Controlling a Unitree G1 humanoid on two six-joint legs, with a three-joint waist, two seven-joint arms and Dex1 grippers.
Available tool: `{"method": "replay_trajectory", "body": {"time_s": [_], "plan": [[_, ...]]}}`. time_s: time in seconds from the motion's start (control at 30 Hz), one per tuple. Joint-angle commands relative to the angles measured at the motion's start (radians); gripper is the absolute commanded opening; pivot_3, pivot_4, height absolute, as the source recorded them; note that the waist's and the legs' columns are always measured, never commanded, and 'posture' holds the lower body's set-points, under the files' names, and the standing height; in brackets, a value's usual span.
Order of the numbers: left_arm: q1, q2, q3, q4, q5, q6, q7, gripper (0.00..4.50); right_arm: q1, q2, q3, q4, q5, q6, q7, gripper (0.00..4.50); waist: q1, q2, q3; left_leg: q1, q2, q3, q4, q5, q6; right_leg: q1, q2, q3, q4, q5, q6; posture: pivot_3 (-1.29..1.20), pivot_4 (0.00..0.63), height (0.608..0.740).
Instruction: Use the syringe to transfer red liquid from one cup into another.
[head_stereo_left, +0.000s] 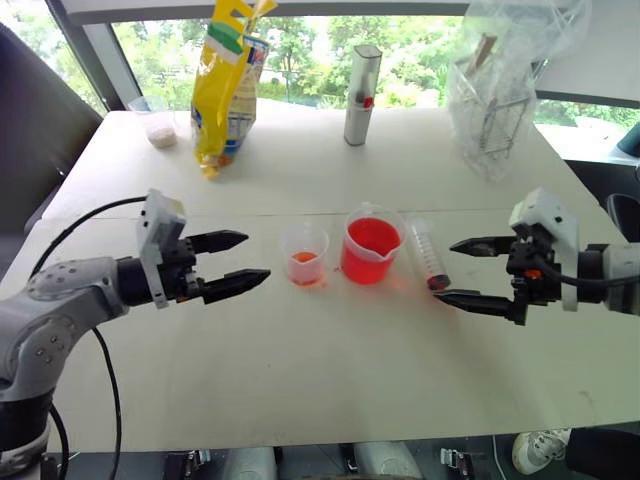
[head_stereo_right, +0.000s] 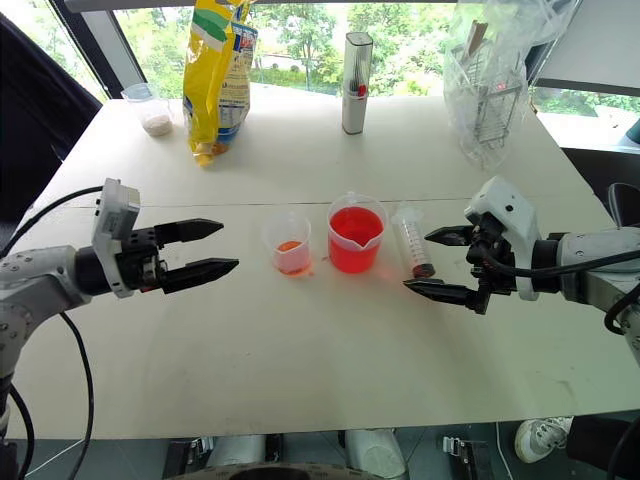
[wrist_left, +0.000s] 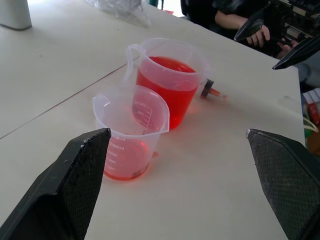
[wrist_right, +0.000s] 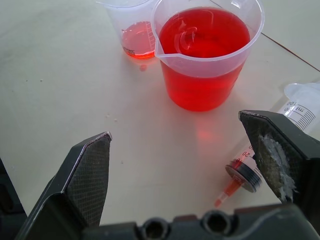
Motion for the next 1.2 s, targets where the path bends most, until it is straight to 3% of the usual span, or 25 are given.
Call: {"method": "replay_trajectory", "body": {"time_s": [0.03, 0.53, 0.9, 1.0, 1.2], "plan": [[-0.021, -0.01, -0.014, -0.008, 0.018, -0.027, 0.003, 4.5, -0.004, -0.01, -0.024, -0.002, -0.006, -0.026, -0.003, 4.47, 0.0, 0.0, 0.0, 0.0, 0.0, 0.0, 0.0, 0.0, 0.0, 0.0, 0.0, 0.0, 0.0, 0.0, 0.0, 0.0, 0.15, 0.74], [-0.063, -0.028, -0.046, 0.004, 0.041, -0.037, -0.009, 4.5, 0.071, -0.017, -0.039, 0.018, -0.044, -0.049, -0.009, 4.47, 0.011, 0.0, 0.0, 0.0, 0.0, -0.001, 0.001, 0.0, 0.0, 0.0, 0.002, 0.0, 0.001, 0.0, 0.0, 0.0, 0.15, 0.74], [-0.069, -0.037, -0.055, 0.016, 0.074, -0.059, -0.025, 4.5, 0.005, -0.031, 0.001, 0.047, -0.037, -0.004, -0.03, 4.47, 0.02, 0.0, 0.0, 0.0, 0.0, 0.0, 0.002, 0.0, 0.0, 0.001, 0.002, 0.0, 0.001, 0.0, 0.0, 0.0, 0.15, 0.74], [-0.077, -0.04, -0.063, 0.025, 0.084, -0.068, -0.027, 4.5, -0.082, -0.03, 0.06, 0.096, -0.053, 0.052, -0.074, 4.47, 0.019, 0.0, 0.0, 0.0, 0.0, 0.0, 0.002, 0.0, 0.0, 0.001, 0.002, 0.001, 0.001, 0.0, 0.0, 0.0, 0.15, 0.74], [-0.099, -0.056, -0.09, 0.041, 0.114, -0.087, -0.032, 4.5, -0.398, 0.028, 0.279, 0.289, -0.126, 0.251, -0.187, 4.47, 0.017, 0.001, 0.0, 0.0, 0.001, 0.0, 0.004, 0.0, 0.0, 0.0, 0.002, 0.001, 0.002, -0.001, -0.004, 0.0, 0.15, 0.74]]}}
